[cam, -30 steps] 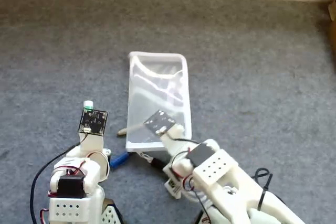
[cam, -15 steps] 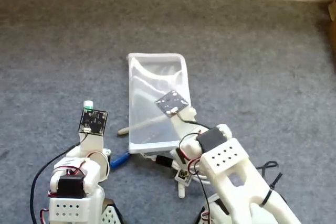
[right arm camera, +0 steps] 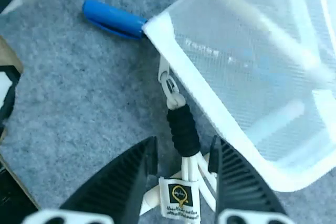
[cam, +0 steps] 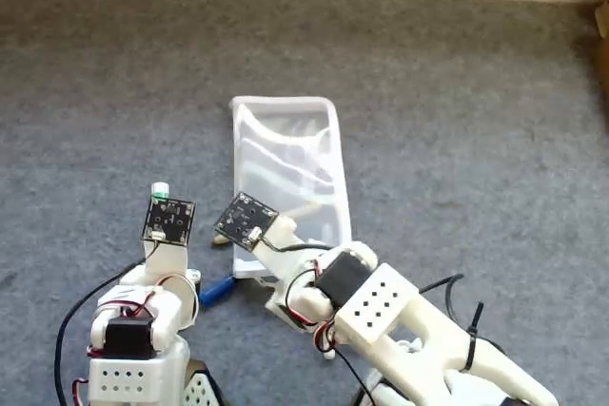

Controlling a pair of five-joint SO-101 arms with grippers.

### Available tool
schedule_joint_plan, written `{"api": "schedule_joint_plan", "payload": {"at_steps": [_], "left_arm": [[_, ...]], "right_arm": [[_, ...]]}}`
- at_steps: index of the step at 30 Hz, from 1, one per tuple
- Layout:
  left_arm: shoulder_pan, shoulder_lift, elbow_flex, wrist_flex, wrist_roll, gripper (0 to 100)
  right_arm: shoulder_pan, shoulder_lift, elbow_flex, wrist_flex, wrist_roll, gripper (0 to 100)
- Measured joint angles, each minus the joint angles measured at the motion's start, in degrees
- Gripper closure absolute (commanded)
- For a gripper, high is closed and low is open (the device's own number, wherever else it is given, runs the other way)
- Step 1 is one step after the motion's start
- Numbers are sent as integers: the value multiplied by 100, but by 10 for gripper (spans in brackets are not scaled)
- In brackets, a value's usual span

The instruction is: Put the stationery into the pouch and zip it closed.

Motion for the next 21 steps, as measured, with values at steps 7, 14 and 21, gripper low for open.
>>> {"api": "schedule_joint_plan", "payload": {"at_steps": [7,14,21], "left_arm": [[0,0,0,0,0,993],[0,0,0,0,0,993],[0,0,0,0,0,993]], "right_arm": [[-44,0,615,-730,0,839],[-44,0,976,-993,0,839],[-53,0,993,-809,0,839]]}}
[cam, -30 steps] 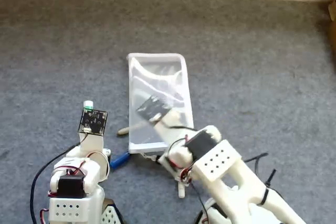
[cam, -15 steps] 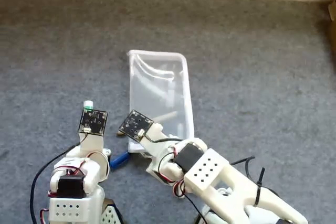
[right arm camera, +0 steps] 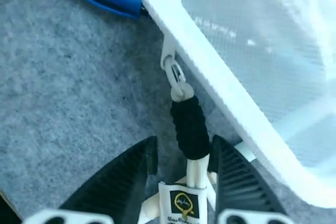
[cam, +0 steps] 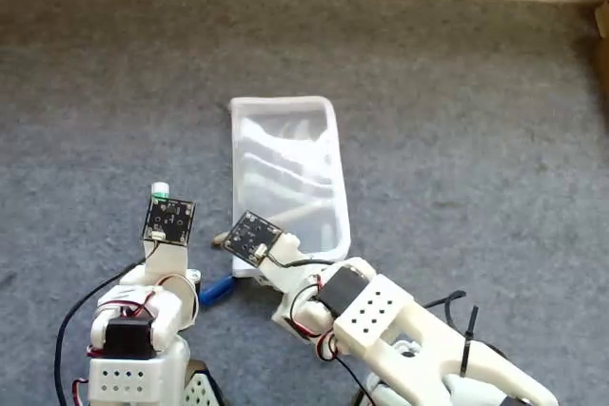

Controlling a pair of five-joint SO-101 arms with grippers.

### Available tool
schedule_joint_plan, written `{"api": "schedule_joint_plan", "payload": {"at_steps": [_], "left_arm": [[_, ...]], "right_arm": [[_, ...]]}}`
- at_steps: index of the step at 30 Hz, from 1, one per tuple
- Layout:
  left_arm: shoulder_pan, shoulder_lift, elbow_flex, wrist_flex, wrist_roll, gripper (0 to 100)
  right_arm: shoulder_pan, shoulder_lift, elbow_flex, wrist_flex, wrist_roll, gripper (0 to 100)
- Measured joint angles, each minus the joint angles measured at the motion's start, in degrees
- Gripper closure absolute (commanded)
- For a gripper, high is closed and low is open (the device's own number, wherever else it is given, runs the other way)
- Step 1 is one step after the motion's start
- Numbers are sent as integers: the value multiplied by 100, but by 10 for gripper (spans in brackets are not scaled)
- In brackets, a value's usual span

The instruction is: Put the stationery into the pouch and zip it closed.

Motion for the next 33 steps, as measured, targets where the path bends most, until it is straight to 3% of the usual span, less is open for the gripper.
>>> {"api": "schedule_joint_plan", "payload": {"at_steps": [25,33], "left_arm": [[0,0,0,0,0,993],[0,0,0,0,0,993]], "right_arm": [[18,26,9,-360,35,840],[378,1635,-334,-369,35,840]]}}
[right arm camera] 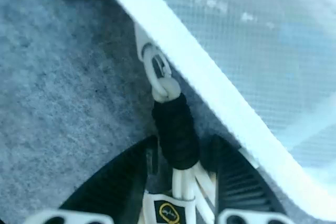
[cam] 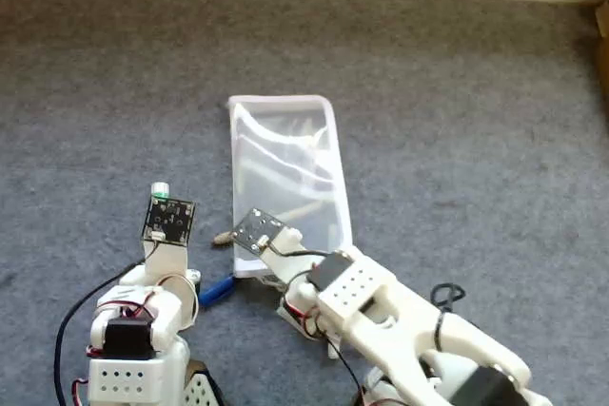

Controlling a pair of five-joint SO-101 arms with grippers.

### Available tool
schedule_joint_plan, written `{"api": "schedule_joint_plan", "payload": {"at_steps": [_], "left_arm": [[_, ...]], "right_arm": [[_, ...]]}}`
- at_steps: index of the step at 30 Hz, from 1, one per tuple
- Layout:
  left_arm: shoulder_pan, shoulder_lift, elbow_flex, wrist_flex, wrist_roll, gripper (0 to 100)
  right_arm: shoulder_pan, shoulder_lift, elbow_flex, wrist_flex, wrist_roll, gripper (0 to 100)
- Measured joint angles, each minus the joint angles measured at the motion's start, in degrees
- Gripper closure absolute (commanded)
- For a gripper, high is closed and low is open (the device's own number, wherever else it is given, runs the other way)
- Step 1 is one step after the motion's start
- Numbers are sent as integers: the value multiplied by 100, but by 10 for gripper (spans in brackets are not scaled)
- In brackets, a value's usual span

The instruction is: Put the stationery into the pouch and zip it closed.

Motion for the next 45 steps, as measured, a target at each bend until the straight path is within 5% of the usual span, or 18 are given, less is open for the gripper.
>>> {"api": "schedule_joint_plan", "payload": {"at_steps": [10,18,34,45], "left_arm": [[0,0,0,0,0,993],[0,0,0,0,0,993],[0,0,0,0,0,993],[0,0,0,0,0,993]], "right_arm": [[26,290,-316,-9,0,841],[26,290,-316,-26,0,993],[26,281,-316,-26,-9,992],[264,-1468,-97,360,-105,992]]}}
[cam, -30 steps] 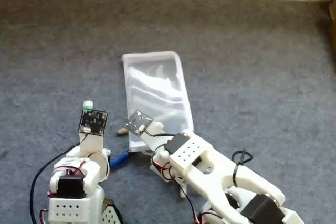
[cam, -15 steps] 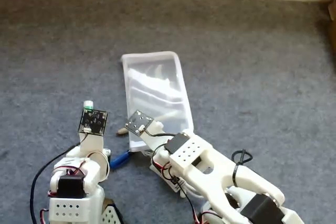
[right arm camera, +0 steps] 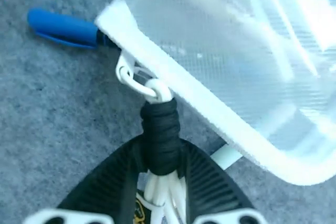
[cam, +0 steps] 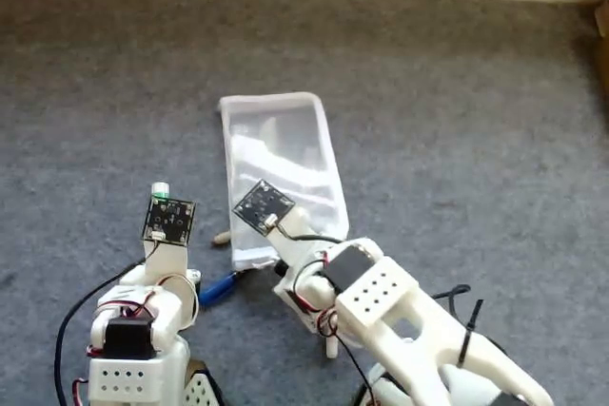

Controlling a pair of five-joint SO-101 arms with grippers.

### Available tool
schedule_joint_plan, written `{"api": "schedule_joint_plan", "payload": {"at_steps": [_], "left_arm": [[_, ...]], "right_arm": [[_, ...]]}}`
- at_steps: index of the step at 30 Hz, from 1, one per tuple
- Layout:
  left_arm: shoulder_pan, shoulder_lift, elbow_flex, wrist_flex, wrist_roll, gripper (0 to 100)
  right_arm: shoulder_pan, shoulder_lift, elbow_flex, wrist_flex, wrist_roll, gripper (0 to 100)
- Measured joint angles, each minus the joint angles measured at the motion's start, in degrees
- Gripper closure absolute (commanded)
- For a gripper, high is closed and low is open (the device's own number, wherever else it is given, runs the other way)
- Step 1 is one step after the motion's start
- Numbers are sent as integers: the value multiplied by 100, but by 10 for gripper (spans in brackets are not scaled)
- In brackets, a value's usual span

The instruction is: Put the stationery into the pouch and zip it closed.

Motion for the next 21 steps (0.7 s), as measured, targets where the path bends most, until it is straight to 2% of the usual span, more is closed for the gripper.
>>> {"api": "schedule_joint_plan", "payload": {"at_steps": [21], "left_arm": [[0,0,0,0,0,993]], "right_arm": [[0,-1125,79,0,-422,992]]}}
